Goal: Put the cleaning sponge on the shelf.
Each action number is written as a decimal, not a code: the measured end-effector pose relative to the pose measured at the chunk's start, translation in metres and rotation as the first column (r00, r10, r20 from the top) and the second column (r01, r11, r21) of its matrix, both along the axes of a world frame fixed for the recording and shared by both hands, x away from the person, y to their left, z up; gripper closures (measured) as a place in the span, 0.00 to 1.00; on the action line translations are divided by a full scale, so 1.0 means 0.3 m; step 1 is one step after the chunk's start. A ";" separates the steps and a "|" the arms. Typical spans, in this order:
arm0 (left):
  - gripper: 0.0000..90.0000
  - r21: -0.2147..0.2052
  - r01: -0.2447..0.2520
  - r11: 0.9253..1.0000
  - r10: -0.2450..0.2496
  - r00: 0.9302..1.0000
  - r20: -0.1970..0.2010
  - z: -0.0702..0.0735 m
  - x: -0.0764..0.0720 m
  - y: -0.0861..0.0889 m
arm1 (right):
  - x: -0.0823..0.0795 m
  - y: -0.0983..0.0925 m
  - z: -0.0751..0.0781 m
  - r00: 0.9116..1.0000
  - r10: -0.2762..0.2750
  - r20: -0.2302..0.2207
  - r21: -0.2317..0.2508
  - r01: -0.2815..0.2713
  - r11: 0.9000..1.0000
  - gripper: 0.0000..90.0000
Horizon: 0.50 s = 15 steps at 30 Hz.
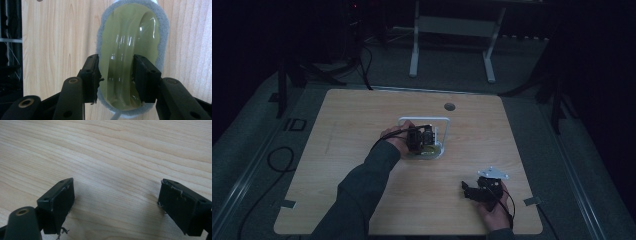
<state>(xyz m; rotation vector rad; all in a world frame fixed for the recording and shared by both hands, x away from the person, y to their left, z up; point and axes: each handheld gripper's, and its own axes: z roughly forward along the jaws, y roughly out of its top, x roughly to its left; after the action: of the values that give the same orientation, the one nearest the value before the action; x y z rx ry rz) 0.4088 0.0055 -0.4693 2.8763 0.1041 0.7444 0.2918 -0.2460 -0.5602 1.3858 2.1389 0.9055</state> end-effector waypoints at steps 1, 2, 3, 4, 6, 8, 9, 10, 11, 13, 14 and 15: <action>0.61 -0.001 -0.001 1.000 0.001 1.000 -0.002 0.001 -0.001 0.002 | 0.000 0.000 0.000 1.000 0.000 0.000 0.000 0.000 1.000 0.15; 0.61 -0.006 -0.001 1.000 0.001 1.000 -0.003 0.004 -0.004 0.004 | 0.000 0.000 0.000 1.000 0.000 0.000 0.000 0.000 1.000 0.15; 0.60 -0.011 0.000 1.000 0.001 1.000 0.002 0.007 -0.006 0.007 | 0.000 0.000 0.000 1.000 0.000 0.000 0.000 0.000 1.000 0.15; 0.59 -0.012 -0.002 1.000 0.002 1.000 0.008 0.011 -0.008 0.011 | 0.000 0.000 0.000 1.000 0.000 0.000 0.000 0.000 1.000 0.15; 0.58 -0.027 -0.001 1.000 0.001 1.000 0.006 0.021 -0.011 0.019 | 0.000 0.000 0.000 1.000 0.000 0.000 0.000 0.000 1.000 0.15; 0.58 -0.023 0.003 1.000 -0.003 1.000 0.006 0.027 -0.016 0.027 | 0.000 0.000 0.000 1.000 0.000 0.000 0.000 0.000 1.000 0.15; 0.57 -0.029 0.005 1.000 -0.005 1.000 0.011 0.029 -0.018 0.030 | 0.000 0.000 0.000 1.000 0.000 0.000 0.000 0.000 1.000 0.15; 0.57 -0.028 0.001 1.000 0.000 1.000 0.013 0.034 -0.020 0.035 | 0.000 0.000 0.000 1.000 0.000 0.000 0.000 0.000 1.000 0.15; 0.57 -0.028 0.001 1.000 0.000 1.000 0.013 0.034 -0.020 0.035 | 0.000 0.000 0.000 1.000 0.000 0.000 0.000 0.000 1.000 0.15; 0.57 -0.044 -0.004 0.999 0.005 1.000 0.011 0.043 -0.024 0.049 | 0.000 0.000 0.000 1.000 0.000 0.000 0.000 0.000 1.000 0.15; 0.57 -0.046 -0.001 0.999 0.002 1.000 0.006 0.047 -0.027 0.053 | 0.000 0.000 0.000 1.000 0.000 0.000 0.000 0.000 1.000 0.15; 0.57 -0.052 0.001 0.999 -0.001 1.000 0.006 0.051 -0.030 0.056 | 0.000 0.000 0.000 1.000 0.000 0.000 0.000 0.000 1.000 0.15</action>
<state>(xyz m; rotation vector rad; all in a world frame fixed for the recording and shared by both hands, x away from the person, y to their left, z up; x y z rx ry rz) 0.3998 0.0225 -0.4540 2.8252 0.1193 0.7385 0.2919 -0.2461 -0.5602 1.3855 2.1386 0.9055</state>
